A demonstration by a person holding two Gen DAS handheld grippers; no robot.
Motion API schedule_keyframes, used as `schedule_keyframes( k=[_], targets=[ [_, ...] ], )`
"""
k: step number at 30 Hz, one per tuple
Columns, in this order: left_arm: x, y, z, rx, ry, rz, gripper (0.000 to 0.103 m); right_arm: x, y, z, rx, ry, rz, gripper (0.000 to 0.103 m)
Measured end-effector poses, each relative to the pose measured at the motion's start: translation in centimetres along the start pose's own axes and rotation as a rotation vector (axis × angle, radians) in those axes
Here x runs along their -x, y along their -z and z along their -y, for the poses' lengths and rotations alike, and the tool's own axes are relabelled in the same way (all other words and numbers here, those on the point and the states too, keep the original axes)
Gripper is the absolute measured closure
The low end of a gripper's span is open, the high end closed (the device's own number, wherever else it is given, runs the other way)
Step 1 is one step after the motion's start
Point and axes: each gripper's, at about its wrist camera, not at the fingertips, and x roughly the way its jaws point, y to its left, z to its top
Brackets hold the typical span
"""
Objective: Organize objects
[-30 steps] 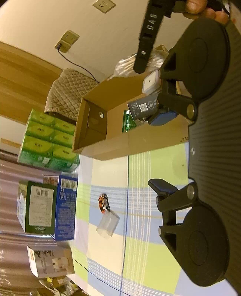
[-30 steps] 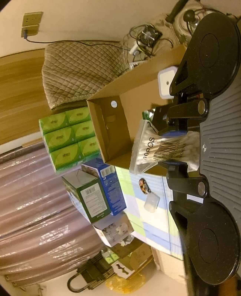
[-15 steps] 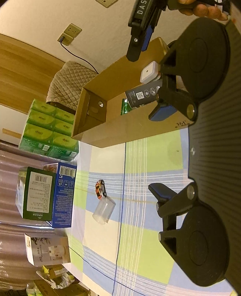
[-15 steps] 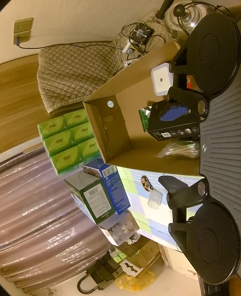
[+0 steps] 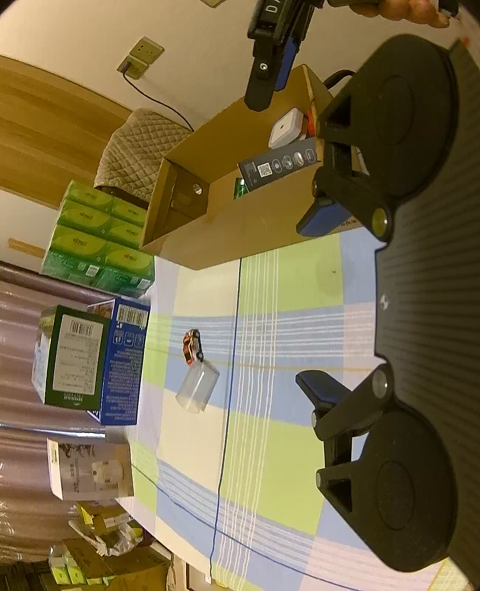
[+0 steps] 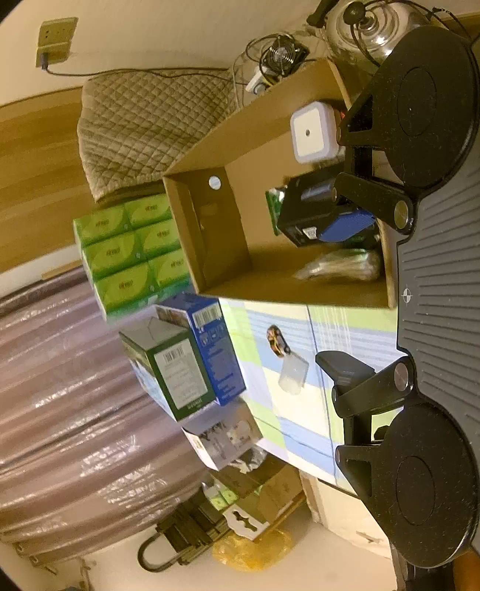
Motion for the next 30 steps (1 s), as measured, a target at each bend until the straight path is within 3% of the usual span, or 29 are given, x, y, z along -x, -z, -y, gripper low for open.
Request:
schedule_keyframes(
  k=[8,19,24,30],
  targets=[
    [0.9,0.1,-1.3,0.010,-0.018,0.011,0.023,-0.3,0.3,-2.4,0.039,-0.022,-0.004,0.040],
    [1.6,-0.5,-5.4,0.016,-0.101,0.031,0.007,-1.4,0.4,-6.3,0.120,-0.062,-0.006,0.039],
    [1.2,-1.5,-7.9,0.009,-0.155,0.040,0.001,-3.7,0.4,-8.1,0.150,-0.089,-0.025,0.039],
    [-1.1,-3.1,-10.2,-0.026,-0.183,0.026,0.001,-7.9,0.4,-9.1,0.180,-0.094,-0.057,0.039]
  ],
)
